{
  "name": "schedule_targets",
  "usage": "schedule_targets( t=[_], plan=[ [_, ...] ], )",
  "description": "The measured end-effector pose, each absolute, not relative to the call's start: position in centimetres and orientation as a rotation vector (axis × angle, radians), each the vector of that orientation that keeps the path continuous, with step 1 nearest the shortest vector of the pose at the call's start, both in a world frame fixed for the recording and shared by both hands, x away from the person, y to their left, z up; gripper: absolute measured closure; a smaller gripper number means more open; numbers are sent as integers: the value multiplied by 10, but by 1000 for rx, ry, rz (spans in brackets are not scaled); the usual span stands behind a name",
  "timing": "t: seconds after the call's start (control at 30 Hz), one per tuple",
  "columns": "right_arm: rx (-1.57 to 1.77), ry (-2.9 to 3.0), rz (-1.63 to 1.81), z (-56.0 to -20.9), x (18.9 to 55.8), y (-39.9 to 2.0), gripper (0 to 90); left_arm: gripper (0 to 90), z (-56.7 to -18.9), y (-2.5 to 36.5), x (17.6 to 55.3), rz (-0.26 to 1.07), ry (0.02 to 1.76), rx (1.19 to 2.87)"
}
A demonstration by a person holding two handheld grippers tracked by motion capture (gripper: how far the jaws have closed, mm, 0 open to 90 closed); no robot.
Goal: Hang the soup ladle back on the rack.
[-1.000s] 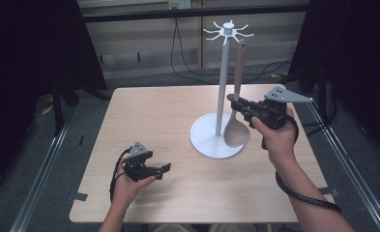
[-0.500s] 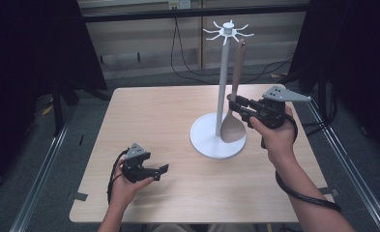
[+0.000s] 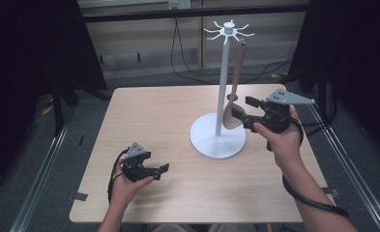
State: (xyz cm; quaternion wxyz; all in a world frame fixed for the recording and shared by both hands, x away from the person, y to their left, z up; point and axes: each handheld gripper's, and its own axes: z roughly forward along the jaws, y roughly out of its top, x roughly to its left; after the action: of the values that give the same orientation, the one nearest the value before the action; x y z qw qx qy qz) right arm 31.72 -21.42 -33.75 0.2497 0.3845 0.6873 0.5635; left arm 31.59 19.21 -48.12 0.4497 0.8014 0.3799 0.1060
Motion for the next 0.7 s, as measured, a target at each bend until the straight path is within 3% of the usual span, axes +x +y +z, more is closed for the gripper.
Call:
schedule_targets(
  t=[0.23,0.7],
  plan=[
    [1086,1910,1490,-350,310,-229,151,88,-481,190,316,260,935,1987],
    [1124,1967,1438,-380,293,-248,98,87,-482,188,316,259,932,1986]
  ],
)
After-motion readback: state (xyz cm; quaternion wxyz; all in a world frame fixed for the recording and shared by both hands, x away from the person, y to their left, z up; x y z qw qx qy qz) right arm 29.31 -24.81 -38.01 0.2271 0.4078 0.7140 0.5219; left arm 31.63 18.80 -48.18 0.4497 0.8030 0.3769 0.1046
